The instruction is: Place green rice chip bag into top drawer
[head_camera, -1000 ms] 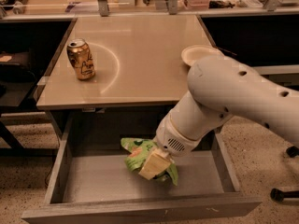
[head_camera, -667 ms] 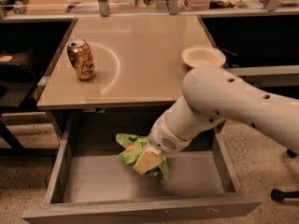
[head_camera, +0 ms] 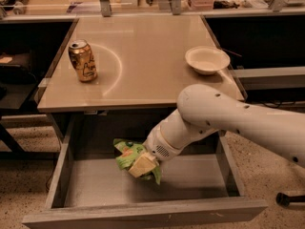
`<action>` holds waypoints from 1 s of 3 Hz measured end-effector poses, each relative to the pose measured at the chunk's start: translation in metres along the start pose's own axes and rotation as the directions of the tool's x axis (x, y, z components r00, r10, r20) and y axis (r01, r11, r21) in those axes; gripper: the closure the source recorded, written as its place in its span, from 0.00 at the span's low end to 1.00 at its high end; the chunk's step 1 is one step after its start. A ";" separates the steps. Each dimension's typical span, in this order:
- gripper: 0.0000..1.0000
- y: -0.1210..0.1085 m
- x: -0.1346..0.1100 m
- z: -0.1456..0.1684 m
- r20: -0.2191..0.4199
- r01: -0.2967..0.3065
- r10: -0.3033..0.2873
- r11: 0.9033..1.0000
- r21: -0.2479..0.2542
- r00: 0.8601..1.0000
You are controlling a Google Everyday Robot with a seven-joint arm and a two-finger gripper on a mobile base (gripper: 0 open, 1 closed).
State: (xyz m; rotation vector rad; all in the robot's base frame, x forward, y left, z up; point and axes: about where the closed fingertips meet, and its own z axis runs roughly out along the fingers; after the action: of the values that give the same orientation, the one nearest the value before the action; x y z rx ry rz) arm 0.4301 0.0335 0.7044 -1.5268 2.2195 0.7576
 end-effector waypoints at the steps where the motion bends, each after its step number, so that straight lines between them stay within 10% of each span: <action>1: 1.00 -0.009 0.005 0.019 0.007 -0.010 0.011 1.000 -0.007 1.000; 3: 0.59 -0.009 0.005 0.019 0.007 -0.011 0.011 1.000 -0.007 1.000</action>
Offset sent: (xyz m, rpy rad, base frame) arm 0.0053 0.0047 -0.0176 0.0075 0.0086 -0.0055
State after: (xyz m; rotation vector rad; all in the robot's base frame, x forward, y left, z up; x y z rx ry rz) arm 0.4362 0.0390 0.6843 -1.5137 2.2241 0.7741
